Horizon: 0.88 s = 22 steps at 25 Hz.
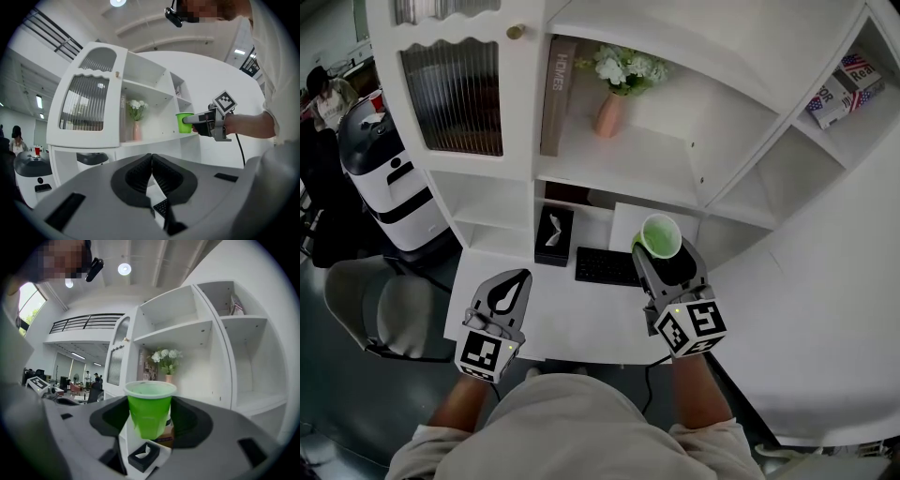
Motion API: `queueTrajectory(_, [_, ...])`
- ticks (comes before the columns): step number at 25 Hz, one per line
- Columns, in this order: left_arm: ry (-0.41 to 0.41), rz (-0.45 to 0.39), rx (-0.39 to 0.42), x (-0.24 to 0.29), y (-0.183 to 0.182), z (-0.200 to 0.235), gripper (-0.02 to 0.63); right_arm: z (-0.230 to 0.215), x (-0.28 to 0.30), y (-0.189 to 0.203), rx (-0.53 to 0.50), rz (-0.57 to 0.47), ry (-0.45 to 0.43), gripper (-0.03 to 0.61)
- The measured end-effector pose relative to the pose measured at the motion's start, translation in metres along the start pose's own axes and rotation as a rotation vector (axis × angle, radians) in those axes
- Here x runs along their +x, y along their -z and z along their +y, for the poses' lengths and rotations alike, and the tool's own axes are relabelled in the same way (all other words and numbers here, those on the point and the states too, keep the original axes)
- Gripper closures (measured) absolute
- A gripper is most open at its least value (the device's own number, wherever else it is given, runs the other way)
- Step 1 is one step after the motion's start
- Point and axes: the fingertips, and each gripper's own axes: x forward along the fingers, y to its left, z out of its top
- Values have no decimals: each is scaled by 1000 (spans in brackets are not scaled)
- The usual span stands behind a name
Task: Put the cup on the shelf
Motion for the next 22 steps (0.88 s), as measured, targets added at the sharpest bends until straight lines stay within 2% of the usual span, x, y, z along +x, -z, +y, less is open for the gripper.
queueTrajectory(11, [-43,20,9,4,8,4,612,-38,58,-25,-13,-10,-27,298])
queueTrajectory(22, [-59,46,-2,6,18,7,612,-73,116,-33,-28,29,-17,298])
